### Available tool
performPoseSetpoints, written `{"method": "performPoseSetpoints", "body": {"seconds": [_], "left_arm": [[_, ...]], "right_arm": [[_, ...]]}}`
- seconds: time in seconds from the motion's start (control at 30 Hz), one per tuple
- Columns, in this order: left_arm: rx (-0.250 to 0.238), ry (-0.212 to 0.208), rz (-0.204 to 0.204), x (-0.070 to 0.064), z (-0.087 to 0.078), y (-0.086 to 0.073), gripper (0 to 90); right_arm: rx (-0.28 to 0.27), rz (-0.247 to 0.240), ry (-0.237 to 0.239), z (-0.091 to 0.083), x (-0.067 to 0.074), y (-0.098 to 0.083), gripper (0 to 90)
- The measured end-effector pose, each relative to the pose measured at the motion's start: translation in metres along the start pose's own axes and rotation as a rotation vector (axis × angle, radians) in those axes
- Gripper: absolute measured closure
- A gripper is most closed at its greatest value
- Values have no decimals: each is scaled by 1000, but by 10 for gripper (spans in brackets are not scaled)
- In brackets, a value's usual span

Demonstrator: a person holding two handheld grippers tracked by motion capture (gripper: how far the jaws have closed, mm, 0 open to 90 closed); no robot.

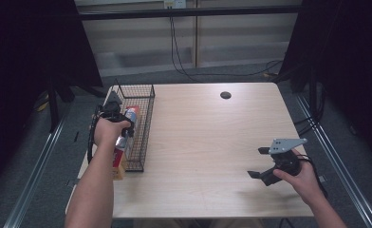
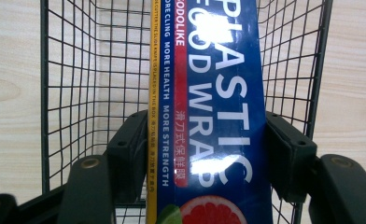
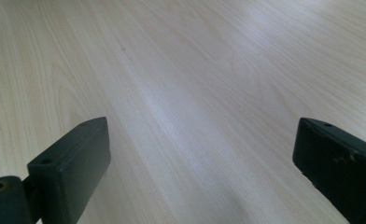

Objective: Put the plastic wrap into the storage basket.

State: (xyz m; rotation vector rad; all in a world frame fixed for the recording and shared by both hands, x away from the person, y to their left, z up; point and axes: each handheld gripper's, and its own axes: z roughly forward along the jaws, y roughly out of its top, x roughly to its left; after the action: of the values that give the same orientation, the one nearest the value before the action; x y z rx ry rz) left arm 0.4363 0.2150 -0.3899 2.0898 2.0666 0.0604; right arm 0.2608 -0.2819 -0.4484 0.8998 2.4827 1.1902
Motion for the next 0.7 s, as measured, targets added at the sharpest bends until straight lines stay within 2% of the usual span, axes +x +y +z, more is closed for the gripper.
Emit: {"method": "performPoseSetpoints", "body": {"seconds": [0.17, 0.23, 0.27, 0.4, 0.5, 0.7], "left_arm": [[-17, -10, -14, 1, -3, 0, 367], [-39, -6, -18, 1, -4, 0, 339], [-27, -10, -7, 2, -5, 1, 327], [-35, -33, -17, 1, -6, -1, 289], [-38, -32, -10, 3, -8, -1, 251], [-53, -77, -16, 2, -17, 0, 213]], "right_arm": [[-5, 4, -2, -2, 0, -1, 39], [-3, 4, -6, -2, -1, -1, 39], [-7, 9, -8, -2, -1, -1, 39], [-12, 13, -4, -1, -2, 1, 39], [-15, 5, -6, 1, -3, 2, 38], [-8, 1, 0, 1, -1, 1, 39]]}}
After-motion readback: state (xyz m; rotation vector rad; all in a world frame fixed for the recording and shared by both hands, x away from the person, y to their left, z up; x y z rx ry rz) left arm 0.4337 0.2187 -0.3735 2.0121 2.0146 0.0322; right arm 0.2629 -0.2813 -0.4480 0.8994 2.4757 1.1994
